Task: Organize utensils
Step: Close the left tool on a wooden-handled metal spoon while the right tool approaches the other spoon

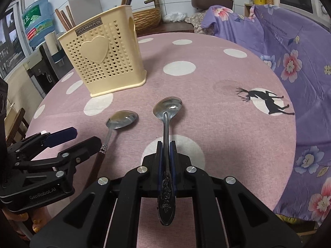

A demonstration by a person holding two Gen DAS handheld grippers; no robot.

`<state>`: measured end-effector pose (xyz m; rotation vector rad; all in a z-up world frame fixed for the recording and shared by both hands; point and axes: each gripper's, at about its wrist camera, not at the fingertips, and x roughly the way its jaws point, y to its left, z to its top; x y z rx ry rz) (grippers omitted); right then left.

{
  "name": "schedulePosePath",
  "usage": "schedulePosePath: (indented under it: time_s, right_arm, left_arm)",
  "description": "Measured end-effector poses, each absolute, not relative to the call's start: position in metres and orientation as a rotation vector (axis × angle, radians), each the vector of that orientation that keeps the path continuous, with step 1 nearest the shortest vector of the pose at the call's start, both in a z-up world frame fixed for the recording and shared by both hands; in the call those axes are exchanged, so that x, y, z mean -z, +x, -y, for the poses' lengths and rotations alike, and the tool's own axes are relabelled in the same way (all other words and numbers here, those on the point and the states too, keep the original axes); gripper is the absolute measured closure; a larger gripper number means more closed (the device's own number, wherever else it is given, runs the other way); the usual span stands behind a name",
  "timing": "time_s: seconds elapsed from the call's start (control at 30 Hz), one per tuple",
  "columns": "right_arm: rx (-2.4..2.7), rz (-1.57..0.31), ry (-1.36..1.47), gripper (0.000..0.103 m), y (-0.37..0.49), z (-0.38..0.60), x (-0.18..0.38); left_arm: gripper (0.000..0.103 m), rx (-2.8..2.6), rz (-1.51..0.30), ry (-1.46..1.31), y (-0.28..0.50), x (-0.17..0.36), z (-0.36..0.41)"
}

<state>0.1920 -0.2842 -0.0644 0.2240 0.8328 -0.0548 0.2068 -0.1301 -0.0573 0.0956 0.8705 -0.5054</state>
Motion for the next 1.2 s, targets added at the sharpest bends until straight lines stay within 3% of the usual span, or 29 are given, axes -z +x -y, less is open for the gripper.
schedulePosePath:
  time_s: [0.5, 0.53, 0.63, 0.97, 1.2]
  right_arm:
    - [0.062, -0.858, 0.249, 0.092, 0.191, 0.298, 0.073]
    - [0.063, -0.858, 0.251, 0.089, 0.191, 0.299, 0.073]
    - [0.072, -0.848, 0.248, 0.066, 0.188, 0.300, 0.071]
    - [0.097, -0.827, 0.243, 0.064, 0.187, 0.305, 0.061]
    - [0.117, -0.832, 0.230, 0.064, 0.189, 0.308, 0.058]
  left_arm:
    - [0.038, 0.483, -0.943, 0.154, 0.240, 0.065, 0.160]
    - [0.038, 0.481, -0.945, 0.162, 0.241, 0.065, 0.162]
    - [0.037, 0.468, -0.948, 0.193, 0.243, 0.067, 0.168]
    - [0.038, 0.447, -0.981, 0.245, 0.255, 0.067, 0.180]
    - [0.059, 0.444, -0.975, 0.260, 0.260, 0.065, 0.183]
